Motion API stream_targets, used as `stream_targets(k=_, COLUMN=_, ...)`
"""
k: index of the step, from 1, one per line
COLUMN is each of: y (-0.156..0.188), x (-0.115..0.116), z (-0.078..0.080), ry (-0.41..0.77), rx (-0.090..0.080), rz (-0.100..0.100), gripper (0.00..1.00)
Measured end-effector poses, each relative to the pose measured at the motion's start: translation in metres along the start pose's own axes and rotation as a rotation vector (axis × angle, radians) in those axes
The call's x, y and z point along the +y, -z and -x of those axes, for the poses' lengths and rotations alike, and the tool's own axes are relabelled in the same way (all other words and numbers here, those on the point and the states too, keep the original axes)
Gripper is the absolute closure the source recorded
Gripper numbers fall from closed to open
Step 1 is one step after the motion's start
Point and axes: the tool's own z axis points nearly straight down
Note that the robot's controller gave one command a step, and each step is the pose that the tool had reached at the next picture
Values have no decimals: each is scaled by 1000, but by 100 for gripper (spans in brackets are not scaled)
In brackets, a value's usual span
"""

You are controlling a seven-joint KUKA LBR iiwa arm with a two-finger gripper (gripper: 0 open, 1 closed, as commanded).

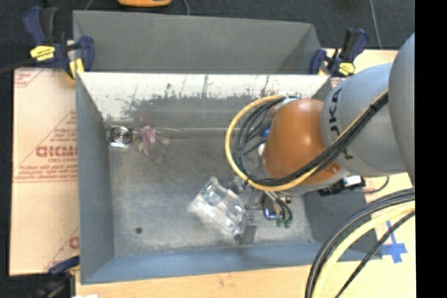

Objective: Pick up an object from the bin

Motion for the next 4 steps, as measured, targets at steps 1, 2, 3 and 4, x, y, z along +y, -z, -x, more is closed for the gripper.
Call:
stream_targets(k=1, y=-31, x=-28, z=5, ry=-698, rx=7, rz=-1, gripper=0)
stream_targets(k=2, y=-30, x=20, z=-16, ry=-763, rx=4, rz=-1, gripper=0)
stream_targets(k=3, y=-30, x=18, z=-15, ry=-762, rx=2, rz=-2, gripper=100)
stream_targets(k=4, y=-20, x=17, z=-15, ry=-756, rx=2, rz=-1, gripper=100)
